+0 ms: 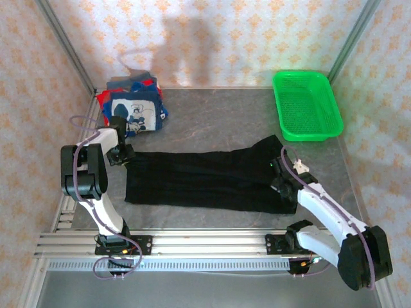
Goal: Fold and stack the t-shirts
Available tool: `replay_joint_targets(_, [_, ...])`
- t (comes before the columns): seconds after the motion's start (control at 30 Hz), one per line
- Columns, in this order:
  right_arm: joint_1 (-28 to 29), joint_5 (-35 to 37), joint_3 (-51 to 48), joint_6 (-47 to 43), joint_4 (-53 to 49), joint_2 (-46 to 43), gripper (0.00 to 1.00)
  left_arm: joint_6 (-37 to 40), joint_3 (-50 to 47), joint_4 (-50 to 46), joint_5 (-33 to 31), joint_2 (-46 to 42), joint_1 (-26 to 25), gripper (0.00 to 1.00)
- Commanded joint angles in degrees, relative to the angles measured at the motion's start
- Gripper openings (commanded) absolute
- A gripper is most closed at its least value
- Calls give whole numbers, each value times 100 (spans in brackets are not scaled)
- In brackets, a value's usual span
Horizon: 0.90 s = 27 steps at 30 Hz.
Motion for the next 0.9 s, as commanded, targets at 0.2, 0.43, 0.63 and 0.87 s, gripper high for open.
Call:
replay_joint_targets(0.2, [-13, 635, 40, 209, -677, -119, 39, -523, -458, -83, -312, -1047, 90, 56])
replay_joint_targets(0.43, [-16, 740, 466, -235, -405, -558, 47, -1060, -665, 41, 505, -3163, 90, 73])
replay_joint_targets(0.63, [-10, -883, 696, -1295, 1130, -386, 50, -949, -387, 349, 1987, -3305, -4, 76])
replay_joint_targets(0.87, [-6, -2173, 1304, -1883, 1668, 1272, 47, -215, 206, 716, 3120, -2253, -675, 71])
